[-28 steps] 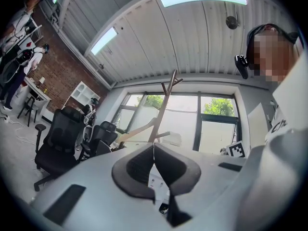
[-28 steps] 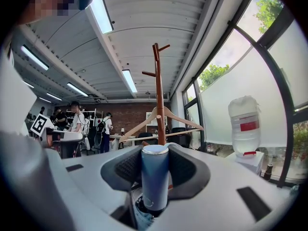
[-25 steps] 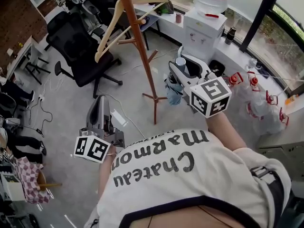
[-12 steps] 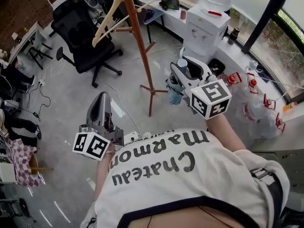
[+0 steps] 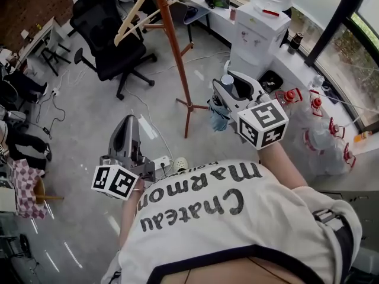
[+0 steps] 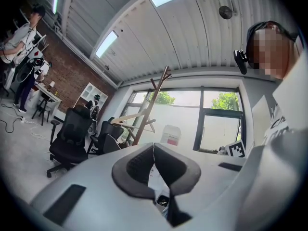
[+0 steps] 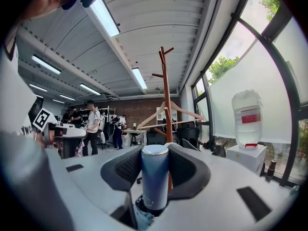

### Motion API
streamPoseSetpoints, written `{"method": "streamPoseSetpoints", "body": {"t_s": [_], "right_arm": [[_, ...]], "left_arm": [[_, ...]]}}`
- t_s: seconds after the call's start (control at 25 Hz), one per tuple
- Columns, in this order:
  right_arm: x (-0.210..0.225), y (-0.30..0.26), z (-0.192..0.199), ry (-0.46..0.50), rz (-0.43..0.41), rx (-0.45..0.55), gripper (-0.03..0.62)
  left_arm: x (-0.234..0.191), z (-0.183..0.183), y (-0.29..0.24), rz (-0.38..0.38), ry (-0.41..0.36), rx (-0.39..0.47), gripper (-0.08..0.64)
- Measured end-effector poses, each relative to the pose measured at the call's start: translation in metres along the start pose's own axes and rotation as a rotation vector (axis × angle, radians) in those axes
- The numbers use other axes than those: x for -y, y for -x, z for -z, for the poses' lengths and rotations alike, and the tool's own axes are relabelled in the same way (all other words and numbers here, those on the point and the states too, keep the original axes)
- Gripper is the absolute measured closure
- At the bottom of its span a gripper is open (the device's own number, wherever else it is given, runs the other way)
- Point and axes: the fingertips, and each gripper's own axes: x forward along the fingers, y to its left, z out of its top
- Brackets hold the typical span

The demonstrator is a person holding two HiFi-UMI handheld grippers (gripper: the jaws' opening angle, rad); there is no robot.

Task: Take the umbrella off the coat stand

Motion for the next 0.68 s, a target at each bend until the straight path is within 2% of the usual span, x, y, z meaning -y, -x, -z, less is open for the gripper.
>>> {"method": "streamPoseSetpoints", "body": {"t_s": [0.28, 0.68], "right_arm": [[-0.005, 0.011, 0.012, -0.007, -0.027, -0.013, 0.426], [-0.008, 0.023, 0.023, -0.016, -0.043, -0.028, 0.426]], "left_arm": [[0.008, 0.011, 0.017, -0.038, 0.005, -0.008, 0.535], [0.02, 0.018, 0.029, -0.054, 0.002, -0.012, 0.535]]}}
